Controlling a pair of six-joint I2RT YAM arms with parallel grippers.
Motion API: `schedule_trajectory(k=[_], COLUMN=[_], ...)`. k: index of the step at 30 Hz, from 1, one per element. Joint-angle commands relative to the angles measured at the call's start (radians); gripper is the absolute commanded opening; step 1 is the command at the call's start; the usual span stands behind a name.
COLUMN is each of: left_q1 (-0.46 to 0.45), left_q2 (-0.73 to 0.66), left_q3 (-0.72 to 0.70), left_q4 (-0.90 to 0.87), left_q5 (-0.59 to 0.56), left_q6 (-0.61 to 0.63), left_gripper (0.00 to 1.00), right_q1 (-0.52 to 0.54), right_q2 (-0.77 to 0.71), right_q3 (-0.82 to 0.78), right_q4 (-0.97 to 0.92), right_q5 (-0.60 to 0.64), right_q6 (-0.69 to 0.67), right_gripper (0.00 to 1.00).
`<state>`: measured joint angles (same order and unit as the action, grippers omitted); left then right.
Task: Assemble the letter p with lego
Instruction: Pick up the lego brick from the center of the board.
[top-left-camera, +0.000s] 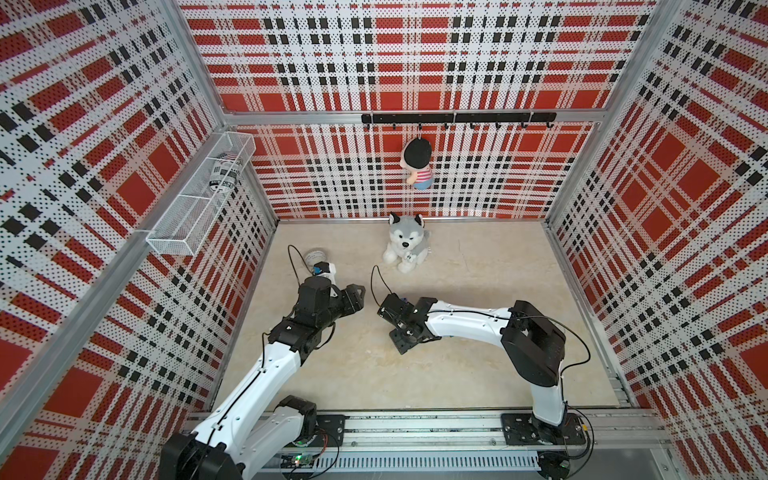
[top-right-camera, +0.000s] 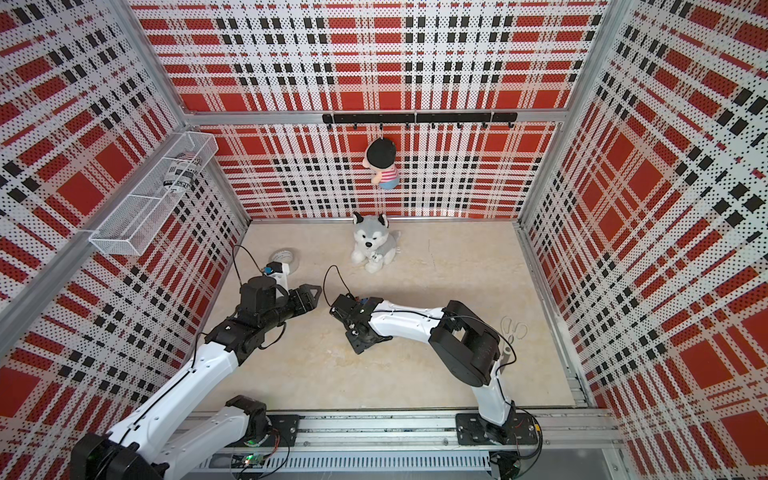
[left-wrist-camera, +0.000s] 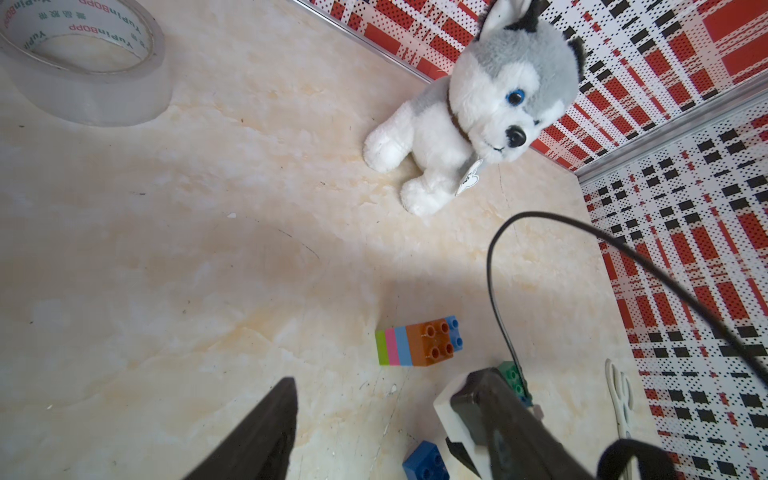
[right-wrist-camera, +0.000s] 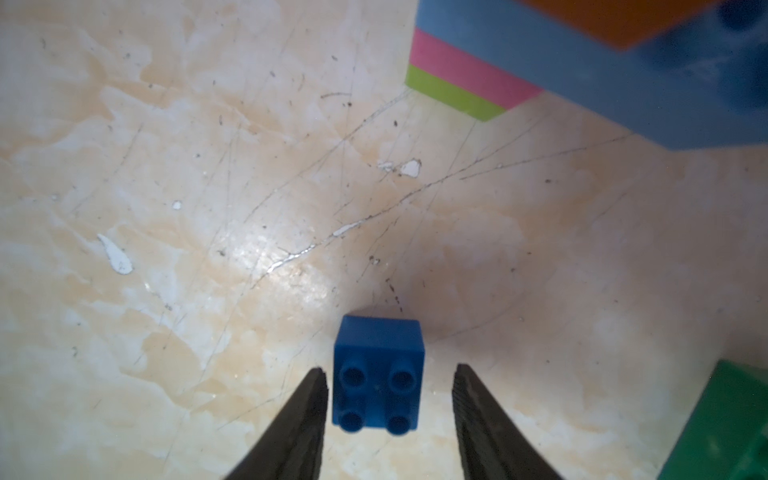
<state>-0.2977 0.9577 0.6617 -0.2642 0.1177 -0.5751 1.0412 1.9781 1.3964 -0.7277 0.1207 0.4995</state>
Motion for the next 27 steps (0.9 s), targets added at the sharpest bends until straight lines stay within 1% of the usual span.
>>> schedule_trajectory(k=[1,6,9,15,20,23,24,25,26,27], left_q1=[0.009,0.012,0.014,0.015,0.017,0.017,0.017,0.017,0.016,0.017], left_q2=[-0.016,-0.015,-0.017,-0.02,-0.022,-0.019,-0.019,-0.016,-0.012,-0.006], left_q3=[-0.01,-0.011,-0.013,-0.016,-0.016,-0.02,-0.022,-0.023,-0.025,-0.029], left_q4=[-0.005,-0.006,-0.005,-0.007,-0.006,0.001,0.006,0.013,0.023,0.034], left_q5=[0.007,0.008,0.009,0.01,0.013,0.025,0.035,0.051,0.067,0.081], left_q6=[0.015,0.017,0.017,0.018,0.02,0.023,0.023,0.022,0.02,0.014], left_gripper=[0.71,0.71,0.71,0.71,0.71,0.7,0.68,0.61,0.53,0.42], right_q1=[0.017,0.021,0.023,0.023,0.023,0.025,0.023,0.023,0.024,0.023], right_q2=[0.023,0.032,0.034,0.038,0.038,0.012,-0.001,-0.02,-0.036,-0.063], right_q3=[0.027,0.03,0.03,0.029,0.021,0.01,0.006,0.002,-0.003,-0.008], right_q4=[-0.024,-0.027,-0.029,-0.026,-0.015,-0.011,-0.012,-0.016,-0.025,-0.036], right_q5=[0.018,0.021,0.027,0.029,0.037,0.059,0.067,0.077,0.079,0.114], right_q6=[0.009,0.009,0.01,0.009,0.013,0.019,0.021,0.023,0.025,0.026], right_gripper=[0.51,0.49,0.47,0.39,0.28,0.25,0.24,0.24,0.24,0.24])
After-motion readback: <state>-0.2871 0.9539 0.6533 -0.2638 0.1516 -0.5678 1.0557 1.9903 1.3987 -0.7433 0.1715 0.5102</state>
